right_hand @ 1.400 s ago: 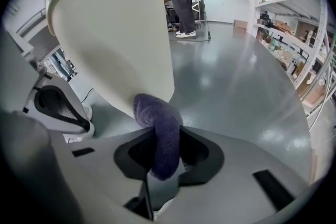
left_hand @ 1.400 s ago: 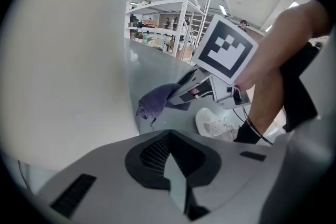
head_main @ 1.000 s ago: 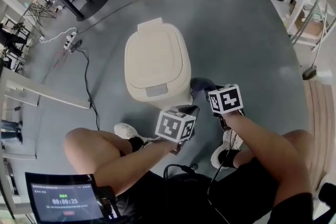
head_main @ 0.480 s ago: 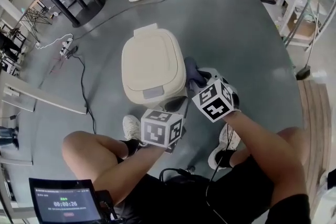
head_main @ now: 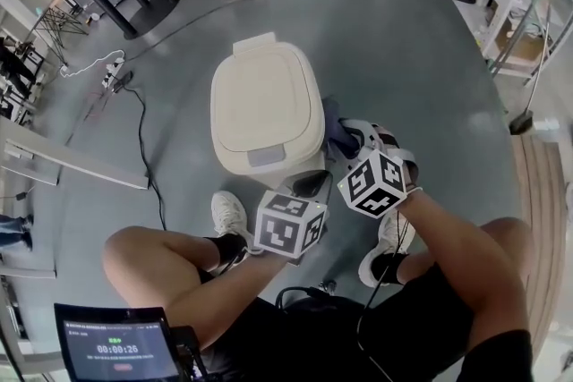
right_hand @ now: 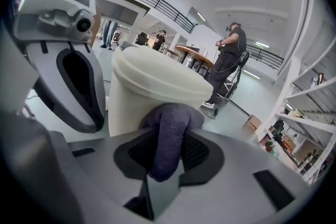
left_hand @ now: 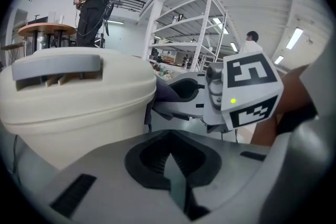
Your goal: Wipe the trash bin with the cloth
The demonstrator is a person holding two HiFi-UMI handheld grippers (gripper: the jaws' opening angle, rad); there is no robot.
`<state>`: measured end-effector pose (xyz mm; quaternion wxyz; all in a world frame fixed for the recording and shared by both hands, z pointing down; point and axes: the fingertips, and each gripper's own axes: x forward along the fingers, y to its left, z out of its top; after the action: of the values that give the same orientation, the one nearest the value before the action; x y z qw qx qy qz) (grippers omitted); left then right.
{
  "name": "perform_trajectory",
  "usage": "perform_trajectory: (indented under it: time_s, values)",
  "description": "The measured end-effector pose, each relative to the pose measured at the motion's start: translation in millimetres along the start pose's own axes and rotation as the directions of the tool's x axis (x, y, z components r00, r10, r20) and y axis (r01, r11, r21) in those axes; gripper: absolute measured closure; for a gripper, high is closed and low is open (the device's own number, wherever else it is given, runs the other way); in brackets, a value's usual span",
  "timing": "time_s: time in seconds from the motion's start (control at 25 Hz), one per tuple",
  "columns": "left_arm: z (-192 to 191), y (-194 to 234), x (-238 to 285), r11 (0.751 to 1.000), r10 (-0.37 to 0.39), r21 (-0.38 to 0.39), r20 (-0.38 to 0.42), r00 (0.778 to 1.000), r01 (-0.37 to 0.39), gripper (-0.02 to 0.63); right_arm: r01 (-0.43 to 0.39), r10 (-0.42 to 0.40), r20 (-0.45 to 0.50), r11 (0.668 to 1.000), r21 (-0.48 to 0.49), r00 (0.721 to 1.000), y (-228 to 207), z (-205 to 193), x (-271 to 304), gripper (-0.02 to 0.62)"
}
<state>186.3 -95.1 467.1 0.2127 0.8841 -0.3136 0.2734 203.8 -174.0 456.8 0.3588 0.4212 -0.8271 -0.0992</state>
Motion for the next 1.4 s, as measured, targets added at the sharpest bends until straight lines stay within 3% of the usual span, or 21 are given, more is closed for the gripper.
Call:
perform_trajectory:
  time_s: [0.84, 1.2, 1.4]
  values:
    - [-56, -12, 23, 0.999, -0.016, 0.049, -0.163, 0.987, 0.024, 0.609, -0.196, 0.173, -0.161, 0.97, -0.144, 0.972, 54, -52, 19, 0.503]
    - [-84, 8, 41, 0.999, -0.025, 0.039, -0.225, 0.974, 0.035, 0.609, -0.358, 0.337, -0.199, 0.93, -0.081, 0.92, 80, -89, 52, 0.503]
    - [-98, 31, 62, 0.998, -0.034, 0.034, -0.255, 0.966, 0.044, 0.609, -0.401, 0.383, -0.224, 0.915, -0.037, 0.896, 89, -106, 86, 0.503]
